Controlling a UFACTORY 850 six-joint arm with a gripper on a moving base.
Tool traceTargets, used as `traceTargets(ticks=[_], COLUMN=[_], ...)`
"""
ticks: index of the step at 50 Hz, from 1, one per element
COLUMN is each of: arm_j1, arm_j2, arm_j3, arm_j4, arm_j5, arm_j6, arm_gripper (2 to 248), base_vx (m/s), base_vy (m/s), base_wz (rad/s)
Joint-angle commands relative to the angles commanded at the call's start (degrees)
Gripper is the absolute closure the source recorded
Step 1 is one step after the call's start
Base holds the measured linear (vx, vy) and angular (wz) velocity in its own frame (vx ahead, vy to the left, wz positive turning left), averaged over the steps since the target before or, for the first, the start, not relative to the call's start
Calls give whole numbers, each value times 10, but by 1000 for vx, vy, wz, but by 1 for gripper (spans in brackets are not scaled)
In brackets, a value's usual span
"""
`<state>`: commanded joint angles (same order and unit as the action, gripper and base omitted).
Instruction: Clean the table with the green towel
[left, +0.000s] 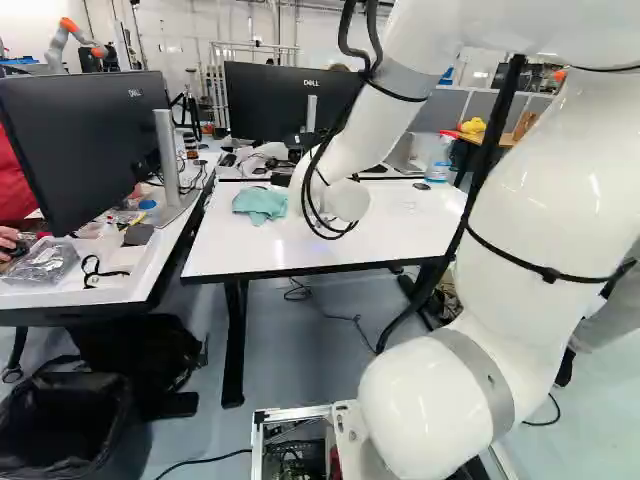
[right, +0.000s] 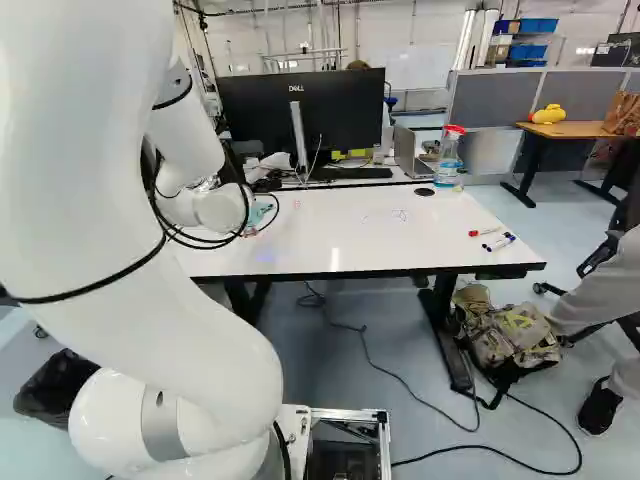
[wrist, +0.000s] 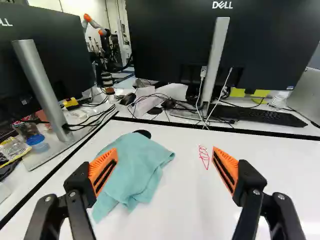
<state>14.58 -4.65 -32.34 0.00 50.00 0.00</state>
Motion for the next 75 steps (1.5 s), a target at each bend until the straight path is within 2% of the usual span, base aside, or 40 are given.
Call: traceTargets(ticks=[14, 29, 75], arm_j1=[18, 35, 70], arm_j2=[-36, -76, -200], arm_j3=[-39, -83, -233], arm_j4=[0, 0, 0], arm_j5=[-3, -36, -215], arm_j6=[0, 0, 0], arm_gripper=[3, 3, 3], base_vx=[0, 0, 0], base_vy=[0, 0, 0], base_wz=[0, 0, 0])
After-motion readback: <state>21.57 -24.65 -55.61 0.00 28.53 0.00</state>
